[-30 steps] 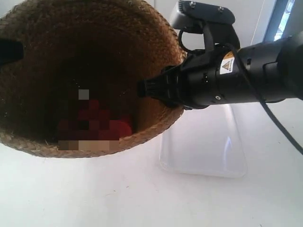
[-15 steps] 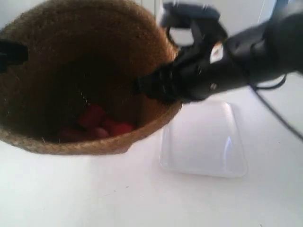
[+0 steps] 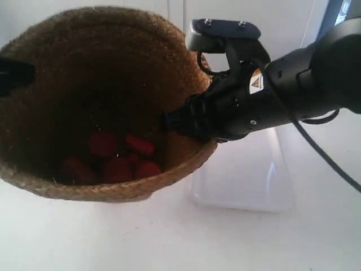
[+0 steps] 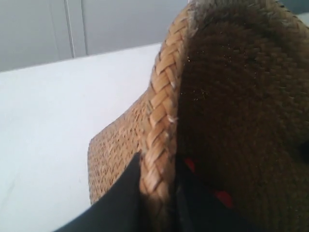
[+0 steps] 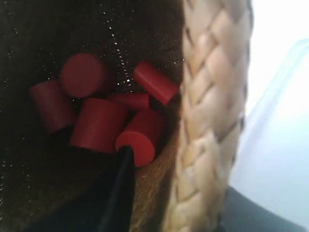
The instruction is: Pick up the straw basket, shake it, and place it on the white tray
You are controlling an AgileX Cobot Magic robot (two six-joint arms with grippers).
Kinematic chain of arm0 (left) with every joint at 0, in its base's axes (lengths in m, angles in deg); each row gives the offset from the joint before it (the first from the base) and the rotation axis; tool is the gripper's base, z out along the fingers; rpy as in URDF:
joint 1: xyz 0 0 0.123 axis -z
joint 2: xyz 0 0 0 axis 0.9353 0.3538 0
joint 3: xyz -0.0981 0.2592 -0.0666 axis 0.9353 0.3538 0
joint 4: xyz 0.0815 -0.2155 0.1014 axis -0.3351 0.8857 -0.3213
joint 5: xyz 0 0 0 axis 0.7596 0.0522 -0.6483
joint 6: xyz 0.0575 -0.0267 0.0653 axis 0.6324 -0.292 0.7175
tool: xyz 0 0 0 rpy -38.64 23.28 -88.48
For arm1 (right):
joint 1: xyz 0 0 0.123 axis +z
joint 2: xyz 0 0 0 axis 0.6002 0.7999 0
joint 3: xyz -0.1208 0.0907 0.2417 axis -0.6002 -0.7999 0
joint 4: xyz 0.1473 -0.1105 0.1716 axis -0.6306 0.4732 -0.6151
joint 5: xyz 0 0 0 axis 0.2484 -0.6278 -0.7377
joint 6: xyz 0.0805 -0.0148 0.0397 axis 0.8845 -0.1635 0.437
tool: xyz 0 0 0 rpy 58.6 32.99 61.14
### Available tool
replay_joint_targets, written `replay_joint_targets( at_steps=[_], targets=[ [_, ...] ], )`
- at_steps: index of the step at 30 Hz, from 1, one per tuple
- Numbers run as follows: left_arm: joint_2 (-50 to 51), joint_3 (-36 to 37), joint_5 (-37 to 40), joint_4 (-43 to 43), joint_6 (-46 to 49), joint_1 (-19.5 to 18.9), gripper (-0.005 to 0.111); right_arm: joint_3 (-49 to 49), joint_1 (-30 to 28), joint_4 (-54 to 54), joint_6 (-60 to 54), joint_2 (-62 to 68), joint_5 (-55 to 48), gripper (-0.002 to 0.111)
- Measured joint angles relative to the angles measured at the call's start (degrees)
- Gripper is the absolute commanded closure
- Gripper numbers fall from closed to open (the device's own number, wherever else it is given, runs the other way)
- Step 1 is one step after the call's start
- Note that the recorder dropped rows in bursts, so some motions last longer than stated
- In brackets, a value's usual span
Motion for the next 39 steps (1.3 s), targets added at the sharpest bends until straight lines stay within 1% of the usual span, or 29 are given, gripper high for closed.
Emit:
replay_joint_targets(
  at_steps=[5,9,12,18,23,33,35,36,38,39],
  targets=[
    [-1.03,-0.61,-0.91,0.27,0.11,0.00,0.107,0.11,0.14,0.22,0.00,-0.43,2.17,0.108],
    [-1.03,0.91,-0.90,0.17,0.11,0.00,0.107,-0.52,0.14,0.22,0.00,-0.43,1.95,0.108],
    [-1.03,2.60,-2.37,0.28,0.11,0.00,0.107,-1.70,0.14,0.22,0.03,-0.43,2.32,0.108],
    [0.14,4.61,-5.87,0.86,0.21,0.00,0.107,-4.86,0.14,0.35,0.03,-0.32,7.92,0.108],
    [0.22,4.71,-5.35,2.43,0.44,0.00,0.107,-4.98,0.14,0.61,0.03,-0.32,8.97,0.108],
    [0.35,4.97,-4.62,2.56,0.54,0.00,0.107,-4.98,0.14,0.61,0.03,1.92,8.44,0.108],
    [0.35,3.89,-3.91,2.37,0.54,0.00,0.107,-3.03,0.14,0.61,0.03,1.47,6.08,0.108],
    [0.13,2.09,-2.69,2.05,0.54,0.00,0.107,-1.37,0.14,0.61,0.03,0.74,4.13,0.108],
    [-1.18,-3.09,0.17,1.68,0.54,-0.08,0.107,4.22,0.14,1.11,-0.36,-2.64,-0.32,0.108],
    [-2.28,-6.08,0.67,1.59,0.80,-0.08,0.107,6.37,0.19,1.58,-0.63,-4.84,-0.29,0.108]
  ],
)
